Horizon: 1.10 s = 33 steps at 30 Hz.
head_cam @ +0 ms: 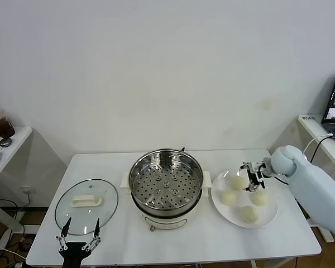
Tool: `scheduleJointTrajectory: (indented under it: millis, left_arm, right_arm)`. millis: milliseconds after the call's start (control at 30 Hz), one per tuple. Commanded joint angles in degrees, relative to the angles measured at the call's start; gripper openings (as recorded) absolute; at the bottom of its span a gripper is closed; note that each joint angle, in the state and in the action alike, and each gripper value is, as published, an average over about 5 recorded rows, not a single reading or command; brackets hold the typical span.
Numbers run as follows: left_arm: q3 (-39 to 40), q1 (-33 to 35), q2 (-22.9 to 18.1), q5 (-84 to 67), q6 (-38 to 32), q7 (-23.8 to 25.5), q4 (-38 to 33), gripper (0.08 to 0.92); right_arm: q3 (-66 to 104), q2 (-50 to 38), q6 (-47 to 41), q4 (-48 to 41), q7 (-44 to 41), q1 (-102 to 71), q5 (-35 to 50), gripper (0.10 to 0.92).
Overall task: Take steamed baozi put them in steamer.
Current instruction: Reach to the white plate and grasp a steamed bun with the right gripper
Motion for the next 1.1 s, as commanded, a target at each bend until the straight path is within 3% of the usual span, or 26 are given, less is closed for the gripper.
scheduleJointTrajectory:
  millis: [33,800,1100]
  left_arm:
    - [-0.23,-0.20,-0.04,0.00,-0.31,-0.26,0.10,0.823]
    - [-1.73,-0.32,0.01,0.51,-1.64,-0.08,0.27,0.823]
    - [-1.67,-0.44,-0.31,0.76,-1.56,-0.01,-0.07,0.823]
  right_arm:
    - [-10.91,1.72,0.58,-8.64,-5.57,9.71,0.78,0.823]
    - [-10.49,10.16,1.51,-16.90,0.88,8.91,-3.20,0.822]
    - [-10.36,11.47,1.96,-17.73,1.40,8.61,-4.80,0.756]
